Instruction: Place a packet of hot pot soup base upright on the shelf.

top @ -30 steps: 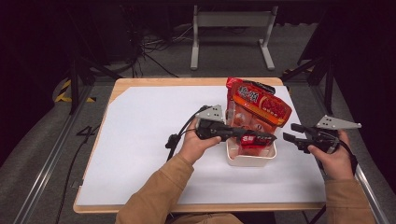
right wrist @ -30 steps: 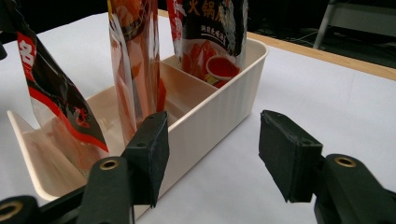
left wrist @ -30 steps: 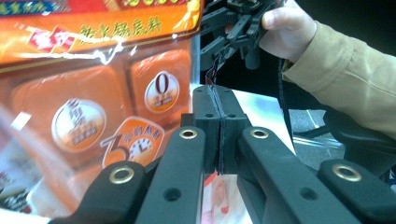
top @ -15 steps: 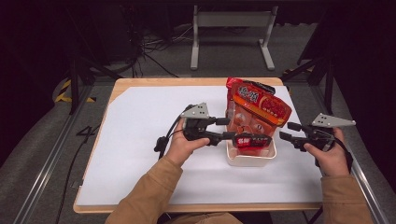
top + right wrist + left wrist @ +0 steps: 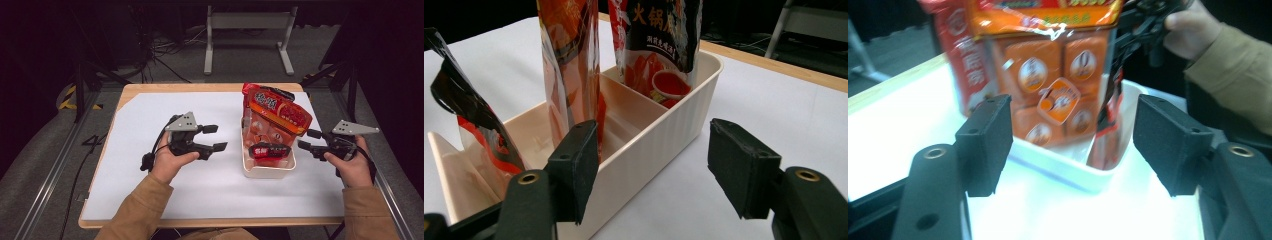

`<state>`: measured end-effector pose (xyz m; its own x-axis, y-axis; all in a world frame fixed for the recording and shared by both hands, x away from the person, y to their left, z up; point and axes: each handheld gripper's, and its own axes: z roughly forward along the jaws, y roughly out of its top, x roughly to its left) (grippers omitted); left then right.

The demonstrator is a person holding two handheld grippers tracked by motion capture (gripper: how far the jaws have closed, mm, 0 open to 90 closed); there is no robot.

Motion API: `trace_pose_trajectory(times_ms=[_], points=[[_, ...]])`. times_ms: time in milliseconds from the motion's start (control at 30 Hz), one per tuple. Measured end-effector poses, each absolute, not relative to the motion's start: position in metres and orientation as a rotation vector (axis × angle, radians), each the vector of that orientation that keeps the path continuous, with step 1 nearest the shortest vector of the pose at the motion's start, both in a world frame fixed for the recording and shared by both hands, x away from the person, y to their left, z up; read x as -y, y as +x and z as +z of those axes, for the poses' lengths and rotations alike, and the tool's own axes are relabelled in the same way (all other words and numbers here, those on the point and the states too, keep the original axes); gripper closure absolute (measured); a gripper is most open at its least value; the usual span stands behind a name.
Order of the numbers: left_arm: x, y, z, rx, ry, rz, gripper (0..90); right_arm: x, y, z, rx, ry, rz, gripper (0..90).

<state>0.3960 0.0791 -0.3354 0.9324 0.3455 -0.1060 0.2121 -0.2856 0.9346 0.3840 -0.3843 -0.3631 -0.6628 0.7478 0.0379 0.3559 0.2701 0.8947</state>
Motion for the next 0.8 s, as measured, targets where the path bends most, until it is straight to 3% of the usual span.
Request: trace_pose_trajectory(times_ms=[433,800], points=[[-0.131,0.382,-0.346,-0.538,1.882,0.231,19.0,0.387,0.379,-0.367,-2.143,1.01,1.349,35.9],[-0.173,0.373,-0.375,-0.676,1.858,0.247,15.8,0.391,0.376,-0.373,-2.128,1.017,1.355,34.6]])
